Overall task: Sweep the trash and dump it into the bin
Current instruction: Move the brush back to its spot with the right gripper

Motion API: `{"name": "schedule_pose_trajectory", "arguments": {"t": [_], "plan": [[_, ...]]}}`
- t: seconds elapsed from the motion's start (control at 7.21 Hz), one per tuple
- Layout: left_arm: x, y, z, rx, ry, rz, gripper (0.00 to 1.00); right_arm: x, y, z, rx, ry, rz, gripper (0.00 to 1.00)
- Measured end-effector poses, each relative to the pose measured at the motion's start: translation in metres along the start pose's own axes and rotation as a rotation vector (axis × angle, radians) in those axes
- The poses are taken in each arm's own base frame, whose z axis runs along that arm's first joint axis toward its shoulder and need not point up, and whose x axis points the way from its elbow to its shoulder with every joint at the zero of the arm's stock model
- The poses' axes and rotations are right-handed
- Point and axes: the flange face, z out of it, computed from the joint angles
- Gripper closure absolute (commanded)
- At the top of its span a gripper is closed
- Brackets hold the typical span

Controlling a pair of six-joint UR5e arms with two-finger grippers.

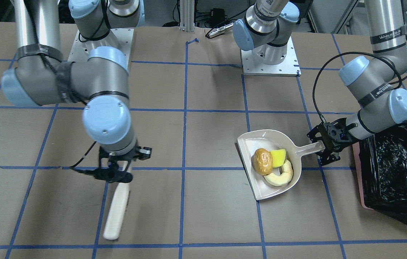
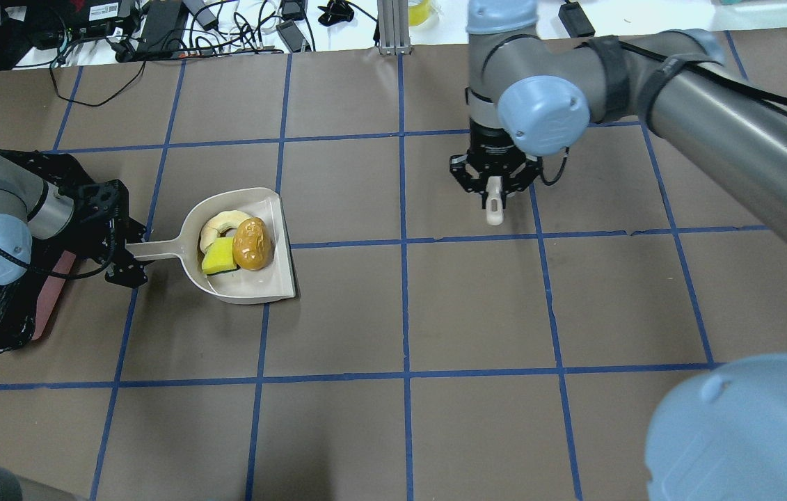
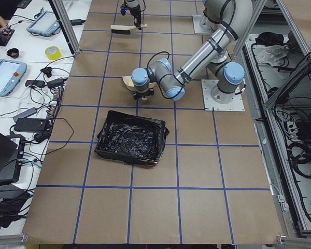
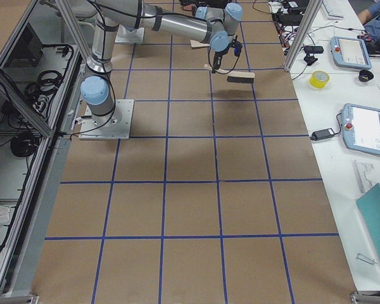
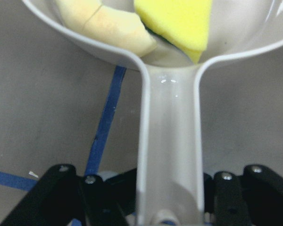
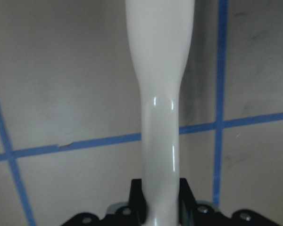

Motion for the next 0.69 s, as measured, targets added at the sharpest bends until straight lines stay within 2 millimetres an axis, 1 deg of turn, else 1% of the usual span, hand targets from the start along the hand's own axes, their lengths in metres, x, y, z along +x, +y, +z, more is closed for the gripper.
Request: {"name": "schedule_pose_trajectory", "arguments": {"t": [0.14, 0.28, 0.42, 0.55, 0.69], "plan": [[0.000, 0.002, 0.000, 0.014, -0.001, -0.008, 1.00, 0.053, -0.017, -0.001, 0.013, 0.001, -0.008, 1.00], [0.000, 0.003, 0.000, 0.021, 0.000, -0.012, 1.00, 0.111, -0.029, -0.002, 0.016, -0.007, -0.036, 1.00], [0.000, 0.003, -0.001, 0.029, -0.003, -0.013, 1.00, 0.175, -0.040, 0.002, 0.008, -0.021, -0.063, 1.00], [-0.001, 0.002, -0.004, 0.041, -0.014, -0.012, 1.00, 0.228, -0.043, 0.011, -0.005, -0.036, -0.091, 1.00], [-0.002, 0.001, -0.011, 0.047, -0.031, -0.012, 1.00, 0.262, -0.041, 0.022, -0.025, -0.050, -0.112, 1.00]]}}
